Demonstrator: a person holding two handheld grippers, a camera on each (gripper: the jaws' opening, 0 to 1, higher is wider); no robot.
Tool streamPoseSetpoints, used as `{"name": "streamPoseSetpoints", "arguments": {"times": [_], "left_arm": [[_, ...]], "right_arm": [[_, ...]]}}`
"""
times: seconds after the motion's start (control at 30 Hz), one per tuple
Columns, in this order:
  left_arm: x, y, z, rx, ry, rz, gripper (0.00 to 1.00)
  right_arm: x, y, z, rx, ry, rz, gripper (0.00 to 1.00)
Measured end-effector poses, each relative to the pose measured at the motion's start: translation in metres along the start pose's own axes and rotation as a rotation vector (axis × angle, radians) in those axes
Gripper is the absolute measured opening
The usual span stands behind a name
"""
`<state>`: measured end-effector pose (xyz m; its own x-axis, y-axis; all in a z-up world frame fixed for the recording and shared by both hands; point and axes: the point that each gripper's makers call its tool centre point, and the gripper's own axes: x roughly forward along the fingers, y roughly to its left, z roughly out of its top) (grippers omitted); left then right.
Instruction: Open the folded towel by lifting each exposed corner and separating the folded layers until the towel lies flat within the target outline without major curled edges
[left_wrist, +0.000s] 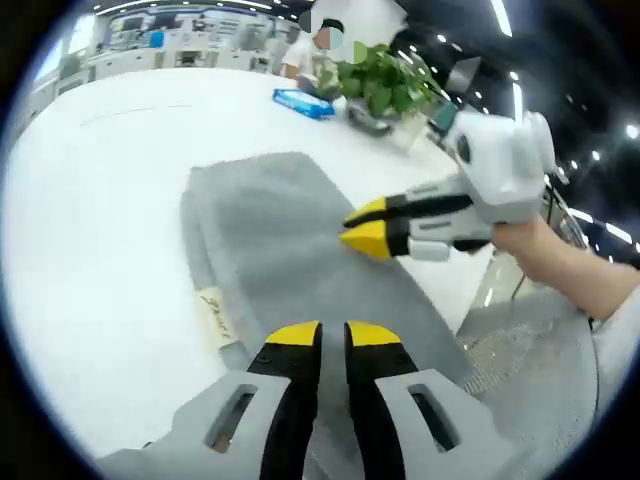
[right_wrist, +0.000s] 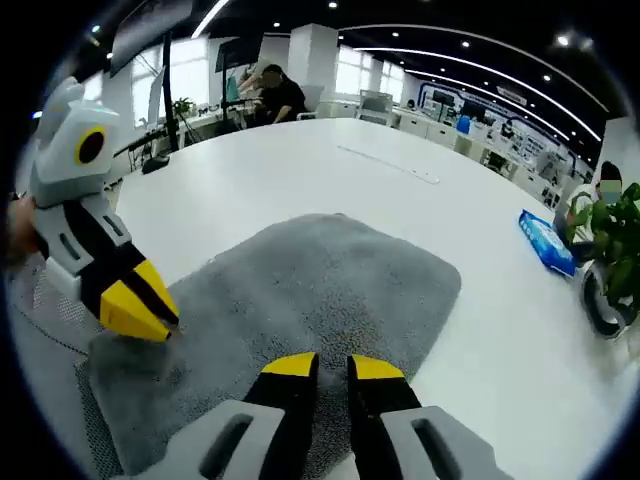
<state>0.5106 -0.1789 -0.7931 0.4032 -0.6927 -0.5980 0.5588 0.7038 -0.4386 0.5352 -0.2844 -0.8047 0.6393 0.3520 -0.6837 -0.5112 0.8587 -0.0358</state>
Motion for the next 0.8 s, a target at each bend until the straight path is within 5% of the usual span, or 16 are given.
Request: {"name": "streamPoseSetpoints", "arguments": {"times": [0.13,0.33,0.6,0.8], "left_arm": [[-0.008,0.037,-0.004,-0.061,0.007,0.141,0.08],[-0.001,0.032,-0.017,0.002,0.075,0.136,0.08],[-0.003,0.022,-0.009,0.073,0.061,0.116,0.02],[-0.001,-0.002,0.004,0.368,0.026,0.118,0.01]], "right_arm": [[-0.01,0.007,0.003,0.002,-0.017,0.0,0.09],[-0.017,0.033,0.0,0.017,-0.033,0.046,0.09],[-0.019,0.054,0.007,0.095,-0.06,0.122,0.08],[-0.018,0.064,0.024,0.271,-0.097,0.205,0.08]]}}
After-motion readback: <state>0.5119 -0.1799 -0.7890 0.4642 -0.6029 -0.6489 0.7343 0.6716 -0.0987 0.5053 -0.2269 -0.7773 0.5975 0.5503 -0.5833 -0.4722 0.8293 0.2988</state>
